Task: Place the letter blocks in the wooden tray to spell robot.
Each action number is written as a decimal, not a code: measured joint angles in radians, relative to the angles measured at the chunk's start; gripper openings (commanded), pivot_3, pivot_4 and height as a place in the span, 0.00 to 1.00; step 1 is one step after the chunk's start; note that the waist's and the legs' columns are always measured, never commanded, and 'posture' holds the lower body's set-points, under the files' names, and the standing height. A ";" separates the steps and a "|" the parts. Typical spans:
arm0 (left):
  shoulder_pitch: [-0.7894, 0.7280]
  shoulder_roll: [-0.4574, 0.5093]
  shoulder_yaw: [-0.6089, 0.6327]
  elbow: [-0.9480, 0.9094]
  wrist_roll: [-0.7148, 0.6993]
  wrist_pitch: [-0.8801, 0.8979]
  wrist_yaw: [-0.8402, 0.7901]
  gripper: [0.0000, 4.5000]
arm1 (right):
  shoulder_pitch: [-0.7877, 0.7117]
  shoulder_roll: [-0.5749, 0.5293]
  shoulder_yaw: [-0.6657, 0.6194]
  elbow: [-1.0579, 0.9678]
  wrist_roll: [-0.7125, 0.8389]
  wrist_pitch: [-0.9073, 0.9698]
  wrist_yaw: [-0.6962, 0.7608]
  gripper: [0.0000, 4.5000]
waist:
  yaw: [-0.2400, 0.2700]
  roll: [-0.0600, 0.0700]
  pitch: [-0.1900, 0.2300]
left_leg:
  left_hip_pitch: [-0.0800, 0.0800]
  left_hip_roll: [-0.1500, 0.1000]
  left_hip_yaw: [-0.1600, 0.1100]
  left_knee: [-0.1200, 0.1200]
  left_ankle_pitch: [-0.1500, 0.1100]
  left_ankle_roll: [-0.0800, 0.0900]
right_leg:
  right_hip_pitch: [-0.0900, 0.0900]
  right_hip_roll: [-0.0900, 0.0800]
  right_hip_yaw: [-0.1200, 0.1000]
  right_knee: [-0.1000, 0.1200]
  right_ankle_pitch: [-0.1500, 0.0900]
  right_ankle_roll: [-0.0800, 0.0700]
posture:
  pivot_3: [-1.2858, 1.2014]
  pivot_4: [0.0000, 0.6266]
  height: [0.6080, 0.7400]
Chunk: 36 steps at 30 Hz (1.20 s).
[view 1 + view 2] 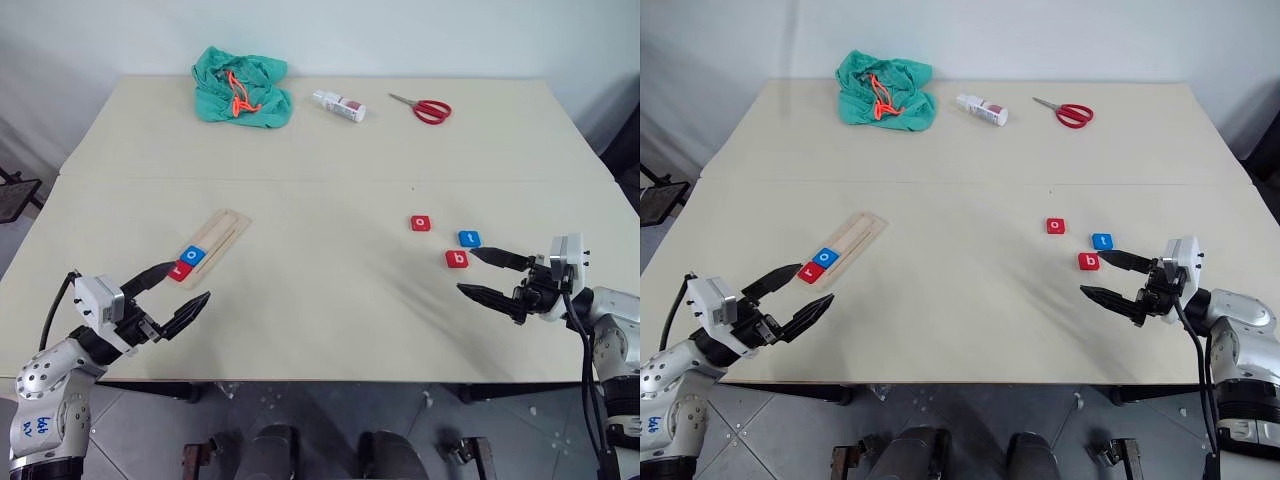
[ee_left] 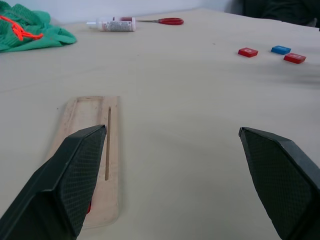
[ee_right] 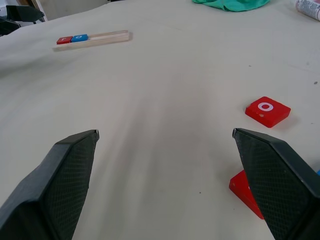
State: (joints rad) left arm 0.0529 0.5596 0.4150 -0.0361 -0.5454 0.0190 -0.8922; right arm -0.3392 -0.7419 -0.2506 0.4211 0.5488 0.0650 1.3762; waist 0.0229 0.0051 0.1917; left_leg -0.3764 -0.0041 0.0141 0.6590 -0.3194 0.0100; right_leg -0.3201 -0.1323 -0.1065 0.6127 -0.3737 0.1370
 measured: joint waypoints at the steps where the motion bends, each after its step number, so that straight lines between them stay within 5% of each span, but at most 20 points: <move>1: 0.000 0.000 0.000 0.003 0.000 0.000 0.001 1.00 | -0.001 0.000 0.000 0.004 0.000 0.000 0.001 1.00 | 0.000 0.000 0.000 | 0.000 0.000 0.000 0.000 0.000 0.000 | 0.000 0.000 0.000 0.000 0.000 0.000 | 0.52 0.24 1.00; 24: 0.254 0.121 0.160 -0.099 0.019 0.160 0.073 1.00 | -0.196 0.000 0.099 0.026 -0.077 -0.003 0.126 1.00 | 0.002 0.001 0.000 | 0.000 0.000 -0.001 0.000 0.000 0.000 | 0.000 0.000 0.001 -0.001 0.000 0.000 | 0.52 0.24 1.00; 36: -0.082 0.171 0.003 0.124 0.106 0.259 0.123 1.00 | -0.175 -0.003 0.137 -0.089 -0.059 0.040 0.147 1.00 | -0.002 0.000 0.000 | 0.000 0.000 0.000 0.001 0.000 0.000 | -0.003 -0.001 0.000 0.007 0.000 0.000 | 0.52 0.24 1.00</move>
State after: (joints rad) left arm -0.0290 0.7309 0.4184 0.0879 -0.4394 0.2780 -0.7690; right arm -0.5143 -0.7448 -0.1132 0.3319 0.4902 0.1049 1.5235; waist 0.0205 0.0054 0.1921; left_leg -0.3764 -0.0043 0.0137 0.6599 -0.3196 0.0100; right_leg -0.3234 -0.1329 -0.1063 0.6199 -0.3737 0.1370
